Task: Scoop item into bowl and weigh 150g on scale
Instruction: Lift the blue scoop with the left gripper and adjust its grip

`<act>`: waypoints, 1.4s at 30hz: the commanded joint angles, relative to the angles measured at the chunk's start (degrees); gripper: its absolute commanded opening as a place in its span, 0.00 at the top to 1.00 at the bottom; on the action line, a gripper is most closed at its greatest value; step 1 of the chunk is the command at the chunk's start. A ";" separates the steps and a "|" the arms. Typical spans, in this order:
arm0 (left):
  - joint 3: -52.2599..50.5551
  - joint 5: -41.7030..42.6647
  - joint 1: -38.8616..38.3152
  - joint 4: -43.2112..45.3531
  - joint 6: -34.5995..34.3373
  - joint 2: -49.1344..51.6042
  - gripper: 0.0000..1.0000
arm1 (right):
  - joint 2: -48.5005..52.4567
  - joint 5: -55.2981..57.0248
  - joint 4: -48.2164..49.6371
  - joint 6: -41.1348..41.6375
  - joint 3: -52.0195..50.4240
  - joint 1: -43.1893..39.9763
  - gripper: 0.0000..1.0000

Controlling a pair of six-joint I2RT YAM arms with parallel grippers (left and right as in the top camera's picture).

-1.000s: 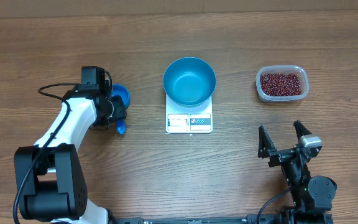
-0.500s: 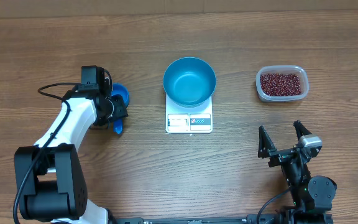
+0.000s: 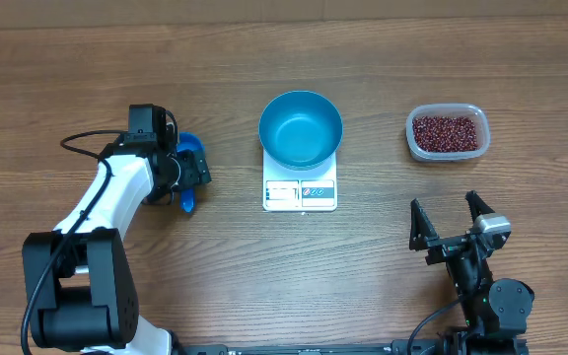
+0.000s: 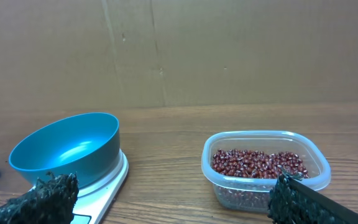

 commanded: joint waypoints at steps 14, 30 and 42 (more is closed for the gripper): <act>-0.35 0.26 -0.50 0.13 0.85 0.63 0.68 | -0.57 0.61 0.28 -0.17 -0.61 -0.24 0.00; 0.94 0.63 -0.48 -0.76 0.85 0.33 0.91 | -0.57 0.61 0.28 -0.20 -0.61 -0.24 0.00; 12.81 6.82 -0.37 -8.28 0.83 -1.51 0.89 | -0.57 0.61 0.28 -0.17 -0.61 -0.24 0.00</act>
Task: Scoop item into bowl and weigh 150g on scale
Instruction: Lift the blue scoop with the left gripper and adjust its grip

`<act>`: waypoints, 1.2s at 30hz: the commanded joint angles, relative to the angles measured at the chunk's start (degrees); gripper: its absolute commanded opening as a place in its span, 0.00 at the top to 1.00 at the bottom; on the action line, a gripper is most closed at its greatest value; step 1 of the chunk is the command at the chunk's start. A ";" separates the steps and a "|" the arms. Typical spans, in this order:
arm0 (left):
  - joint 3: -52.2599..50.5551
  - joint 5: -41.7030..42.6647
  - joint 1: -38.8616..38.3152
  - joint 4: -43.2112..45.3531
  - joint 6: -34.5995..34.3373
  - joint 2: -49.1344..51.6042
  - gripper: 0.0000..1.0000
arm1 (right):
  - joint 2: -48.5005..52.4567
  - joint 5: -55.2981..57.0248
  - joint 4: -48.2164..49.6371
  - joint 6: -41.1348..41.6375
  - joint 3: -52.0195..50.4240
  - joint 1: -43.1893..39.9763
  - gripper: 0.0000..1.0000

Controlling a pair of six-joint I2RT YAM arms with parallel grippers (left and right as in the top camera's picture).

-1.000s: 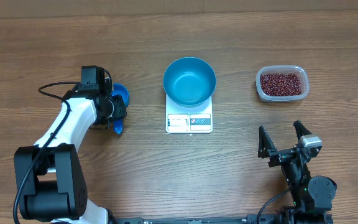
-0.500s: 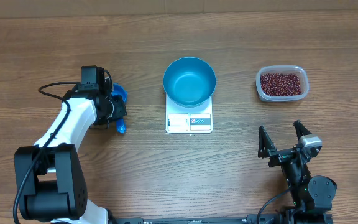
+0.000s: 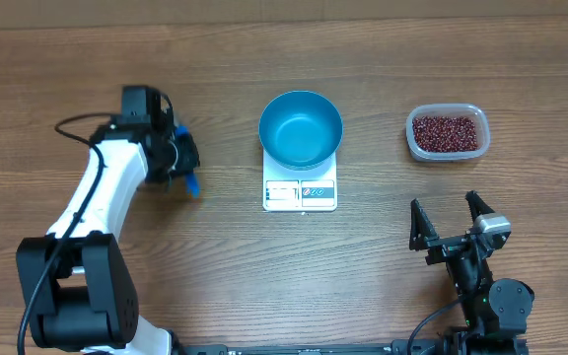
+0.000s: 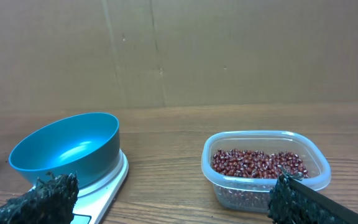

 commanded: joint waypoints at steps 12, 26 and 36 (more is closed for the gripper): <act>-2.05 6.88 -0.44 -0.92 3.32 -0.70 0.86 | -0.57 0.61 0.28 -0.22 -0.61 -0.24 0.00; -8.50 7.61 -0.33 2.91 4.83 0.22 0.80 | -0.57 0.59 0.28 -0.22 -0.61 -0.22 0.00; -9.38 0.44 -0.37 2.43 4.81 0.22 0.53 | -0.57 0.61 0.28 -0.22 -0.61 -0.22 0.00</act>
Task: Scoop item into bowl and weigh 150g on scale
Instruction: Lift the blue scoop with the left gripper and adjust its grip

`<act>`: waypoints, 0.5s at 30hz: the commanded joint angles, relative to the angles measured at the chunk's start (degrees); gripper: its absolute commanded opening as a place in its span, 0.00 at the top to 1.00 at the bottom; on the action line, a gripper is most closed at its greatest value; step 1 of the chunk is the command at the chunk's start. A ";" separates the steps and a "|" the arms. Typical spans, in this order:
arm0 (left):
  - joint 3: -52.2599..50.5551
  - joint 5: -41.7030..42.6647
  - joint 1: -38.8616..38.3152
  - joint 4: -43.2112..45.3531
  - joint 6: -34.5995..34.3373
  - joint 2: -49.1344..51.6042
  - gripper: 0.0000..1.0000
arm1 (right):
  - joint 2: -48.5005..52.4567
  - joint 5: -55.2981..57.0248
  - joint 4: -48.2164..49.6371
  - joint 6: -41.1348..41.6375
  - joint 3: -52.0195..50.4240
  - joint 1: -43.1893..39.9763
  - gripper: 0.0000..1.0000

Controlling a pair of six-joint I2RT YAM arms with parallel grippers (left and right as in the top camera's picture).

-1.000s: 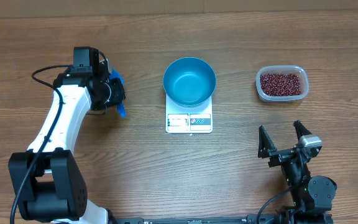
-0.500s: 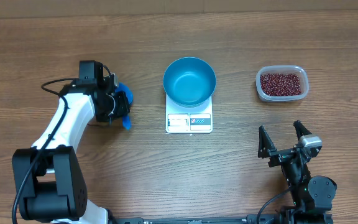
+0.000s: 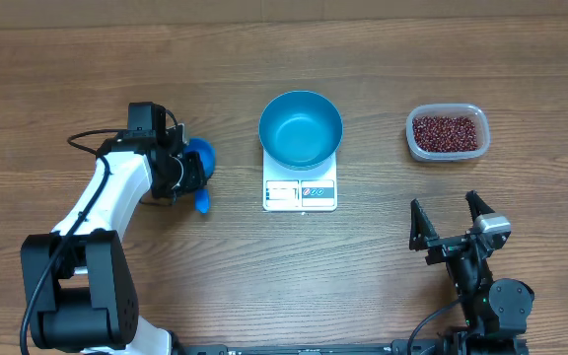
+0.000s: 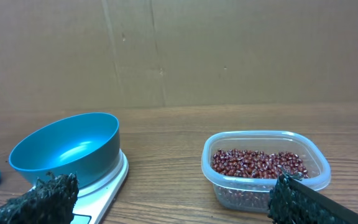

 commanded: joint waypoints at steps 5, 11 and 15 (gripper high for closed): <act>-1.11 -2.49 -0.42 0.09 1.29 1.05 0.46 | -0.57 0.59 0.24 -0.20 -0.61 -0.24 0.00; -1.07 -2.58 -1.01 -0.02 1.07 1.49 0.44 | -0.57 0.57 0.24 -0.20 -0.61 -0.22 0.00; 0.85 -3.34 -1.16 -1.16 1.05 1.46 0.37 | -0.57 0.57 0.24 -0.20 -0.61 -0.24 0.00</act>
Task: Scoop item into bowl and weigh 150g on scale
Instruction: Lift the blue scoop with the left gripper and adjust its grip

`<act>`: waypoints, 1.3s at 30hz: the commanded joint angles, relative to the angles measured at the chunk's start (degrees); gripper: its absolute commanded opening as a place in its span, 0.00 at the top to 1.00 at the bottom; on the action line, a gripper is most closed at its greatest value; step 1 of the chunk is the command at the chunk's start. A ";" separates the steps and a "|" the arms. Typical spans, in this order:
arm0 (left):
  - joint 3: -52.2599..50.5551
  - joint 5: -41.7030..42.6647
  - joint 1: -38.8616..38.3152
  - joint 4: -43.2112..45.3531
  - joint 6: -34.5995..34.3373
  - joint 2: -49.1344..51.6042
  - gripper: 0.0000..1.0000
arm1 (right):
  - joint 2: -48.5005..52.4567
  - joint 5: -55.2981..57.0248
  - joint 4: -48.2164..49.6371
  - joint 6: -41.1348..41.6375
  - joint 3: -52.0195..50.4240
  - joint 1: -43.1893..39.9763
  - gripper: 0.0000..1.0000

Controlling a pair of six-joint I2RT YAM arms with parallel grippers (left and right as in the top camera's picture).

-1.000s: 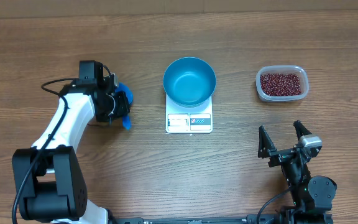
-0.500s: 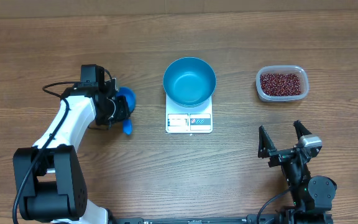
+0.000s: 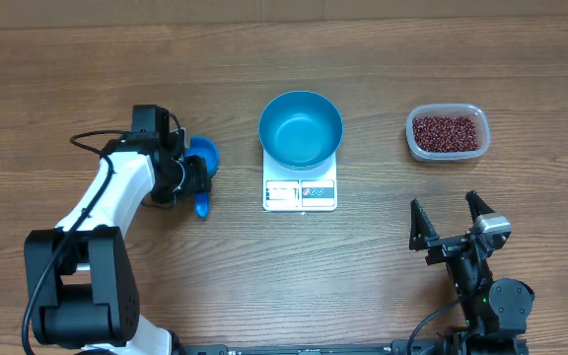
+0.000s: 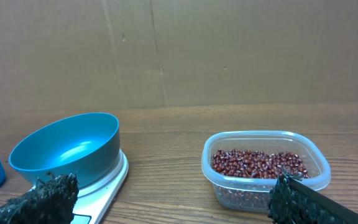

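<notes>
A blue bowl [image 3: 300,128] sits empty on the white scale [image 3: 300,194] at mid-table; both also show in the right wrist view, bowl [image 4: 67,148] and scale [image 4: 107,185]. Left of the scale, my left gripper [image 3: 189,176] is shut on the blue scoop [image 3: 203,158], whose handle points toward the front. The scoop's edge peeks in at the left of the right wrist view. A clear tub of red beans [image 3: 447,133] stands at the right [image 4: 260,165]. My right gripper [image 3: 452,219] rests open near the front edge, well short of the tub.
A brown cardboard wall [image 4: 179,56] closes the far side of the wooden table [image 3: 383,59]. The left arm's black cable [image 3: 92,140] loops beside its white link.
My left gripper and the scoop have shifted slightly right, toward the scale. The right arm, bowl and bean tub are unchanged.
My left gripper was at the scoop left of the scale. Then it stood farther left and back, with the scoop raised. Later it had come back nearer the scale, and now it is a little closer still. The right gripper stayed open throughout.
</notes>
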 commanded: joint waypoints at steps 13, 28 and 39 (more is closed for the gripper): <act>5.88 -4.92 -2.95 -7.65 3.08 0.63 0.32 | -0.57 0.59 0.24 -0.20 -0.61 -0.22 0.00; 5.84 -12.48 -6.80 -5.97 -0.26 4.61 0.39 | -0.57 0.59 0.24 -0.20 -0.61 -0.24 0.00; 9.73 -10.80 -6.73 -5.07 -1.33 7.19 0.50 | -0.57 0.59 0.24 -0.20 -0.61 -0.24 0.00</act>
